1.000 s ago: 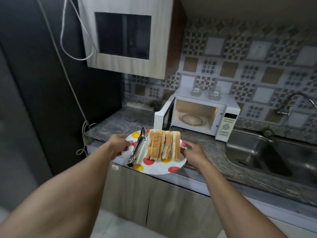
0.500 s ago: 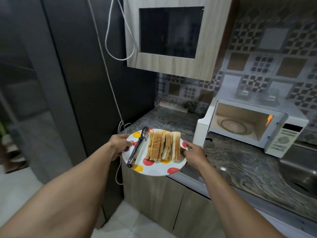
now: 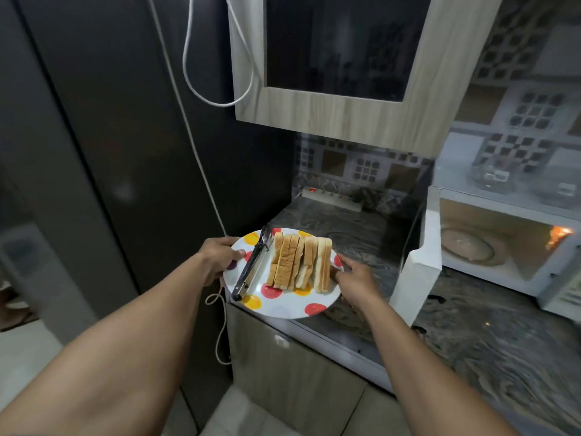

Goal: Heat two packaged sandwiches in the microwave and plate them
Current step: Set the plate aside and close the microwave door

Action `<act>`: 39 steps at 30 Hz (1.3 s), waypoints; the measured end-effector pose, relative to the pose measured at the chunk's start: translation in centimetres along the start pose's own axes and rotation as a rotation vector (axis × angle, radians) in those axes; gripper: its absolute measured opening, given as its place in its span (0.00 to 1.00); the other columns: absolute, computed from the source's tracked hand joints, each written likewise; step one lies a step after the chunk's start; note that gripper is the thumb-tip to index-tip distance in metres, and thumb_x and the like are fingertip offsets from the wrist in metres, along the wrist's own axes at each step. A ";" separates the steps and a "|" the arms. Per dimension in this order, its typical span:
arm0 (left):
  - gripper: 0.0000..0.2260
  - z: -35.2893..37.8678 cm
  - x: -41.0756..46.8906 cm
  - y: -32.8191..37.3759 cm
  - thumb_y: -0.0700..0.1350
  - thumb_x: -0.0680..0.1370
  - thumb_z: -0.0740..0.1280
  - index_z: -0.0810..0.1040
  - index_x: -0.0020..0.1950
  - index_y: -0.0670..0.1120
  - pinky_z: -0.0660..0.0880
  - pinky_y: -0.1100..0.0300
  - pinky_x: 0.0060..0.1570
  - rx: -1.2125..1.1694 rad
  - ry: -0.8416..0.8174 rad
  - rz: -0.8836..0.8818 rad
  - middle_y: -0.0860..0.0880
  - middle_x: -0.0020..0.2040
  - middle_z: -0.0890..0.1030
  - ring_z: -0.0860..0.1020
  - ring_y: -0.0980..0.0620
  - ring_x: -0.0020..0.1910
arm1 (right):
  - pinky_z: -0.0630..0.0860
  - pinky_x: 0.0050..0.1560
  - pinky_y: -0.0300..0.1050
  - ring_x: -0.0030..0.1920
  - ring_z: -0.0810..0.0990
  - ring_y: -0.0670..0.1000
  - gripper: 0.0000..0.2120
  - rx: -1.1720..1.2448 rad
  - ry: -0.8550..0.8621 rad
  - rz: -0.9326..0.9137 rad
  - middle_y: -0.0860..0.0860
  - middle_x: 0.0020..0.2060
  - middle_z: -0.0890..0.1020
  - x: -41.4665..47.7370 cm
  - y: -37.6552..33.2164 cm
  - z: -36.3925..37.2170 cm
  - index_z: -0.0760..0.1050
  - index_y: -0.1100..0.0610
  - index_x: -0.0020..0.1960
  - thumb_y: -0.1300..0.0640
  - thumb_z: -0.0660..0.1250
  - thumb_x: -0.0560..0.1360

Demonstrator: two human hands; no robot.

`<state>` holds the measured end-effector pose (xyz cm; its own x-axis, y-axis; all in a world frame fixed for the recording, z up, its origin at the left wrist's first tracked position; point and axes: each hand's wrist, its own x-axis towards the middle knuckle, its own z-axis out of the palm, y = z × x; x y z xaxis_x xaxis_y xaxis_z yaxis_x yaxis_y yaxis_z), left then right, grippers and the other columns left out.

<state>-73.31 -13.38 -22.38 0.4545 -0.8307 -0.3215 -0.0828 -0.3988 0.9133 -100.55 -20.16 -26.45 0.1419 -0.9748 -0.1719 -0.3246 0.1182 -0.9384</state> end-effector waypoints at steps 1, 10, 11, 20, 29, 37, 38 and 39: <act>0.17 0.0 1.3 0.0 0.37 0.79 0.67 0.78 0.66 0.47 0.79 0.55 0.43 0.005 -0.012 -0.007 0.45 0.42 0.79 0.74 0.51 0.38 | 0.76 0.35 0.41 0.48 0.84 0.52 0.24 -0.002 0.011 0.014 0.51 0.62 0.81 0.8 0.0 0.3 0.71 0.49 0.73 0.58 0.69 0.79; 0.17 3.3 13.9 -0.1 0.33 0.78 0.67 0.78 0.66 0.43 0.73 0.58 0.35 0.068 -0.119 0.012 0.44 0.38 0.78 0.71 0.52 0.31 | 0.80 0.48 0.43 0.47 0.83 0.49 0.18 0.012 0.167 0.103 0.47 0.47 0.82 7.1 1.8 2.5 0.77 0.51 0.68 0.61 0.68 0.79; 0.17 3.9 15.2 -0.2 0.33 0.78 0.67 0.78 0.66 0.42 0.73 0.59 0.34 0.084 -0.132 0.018 0.43 0.40 0.79 0.72 0.51 0.33 | 0.80 0.49 0.44 0.46 0.83 0.48 0.17 0.020 0.188 0.114 0.47 0.47 0.83 7.7 2.0 2.6 0.78 0.52 0.66 0.62 0.68 0.79; 0.19 9.1 26.0 -2.6 0.37 0.76 0.72 0.76 0.67 0.40 0.77 0.55 0.51 0.174 -0.215 0.072 0.44 0.57 0.81 0.79 0.47 0.50 | 0.78 0.56 0.45 0.51 0.82 0.50 0.17 -0.031 0.321 0.181 0.45 0.54 0.82 15.5 6.4 3.7 0.79 0.49 0.65 0.60 0.71 0.78; 0.19 11.7 31.1 -4.8 0.37 0.75 0.73 0.77 0.66 0.40 0.76 0.55 0.54 0.312 -0.184 0.081 0.42 0.59 0.81 0.79 0.41 0.56 | 0.73 0.65 0.44 0.65 0.77 0.52 0.22 -0.192 0.343 0.202 0.50 0.67 0.78 19.5 9.3 4.7 0.75 0.56 0.71 0.59 0.71 0.77; 0.25 12.8 34.0 -5.4 0.42 0.71 0.77 0.77 0.67 0.42 0.73 0.50 0.65 0.444 -0.165 0.098 0.43 0.64 0.79 0.78 0.43 0.62 | 0.75 0.62 0.46 0.63 0.79 0.55 0.21 -0.324 0.342 0.207 0.51 0.65 0.80 20.7 9.6 4.7 0.75 0.53 0.71 0.57 0.71 0.78; 0.25 12.8 33.8 -5.2 0.43 0.71 0.77 0.77 0.67 0.42 0.73 0.50 0.65 0.457 -0.164 0.100 0.43 0.64 0.79 0.77 0.43 0.62 | 0.75 0.62 0.45 0.63 0.79 0.55 0.22 -0.341 0.338 0.214 0.51 0.65 0.80 20.8 9.7 4.8 0.75 0.53 0.71 0.56 0.70 0.78; 0.25 12.7 33.6 -5.0 0.43 0.72 0.77 0.77 0.67 0.42 0.72 0.51 0.66 0.478 -0.163 0.107 0.42 0.65 0.79 0.77 0.42 0.63 | 0.74 0.61 0.44 0.64 0.78 0.54 0.22 -0.355 0.332 0.216 0.50 0.65 0.80 20.9 9.7 4.8 0.74 0.53 0.71 0.55 0.70 0.78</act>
<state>-68.93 -44.22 -40.97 0.2803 -0.9112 -0.3019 -0.5346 -0.4094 0.7393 -96.25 -38.48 -40.55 -0.2484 -0.9495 -0.1917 -0.6183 0.3078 -0.7232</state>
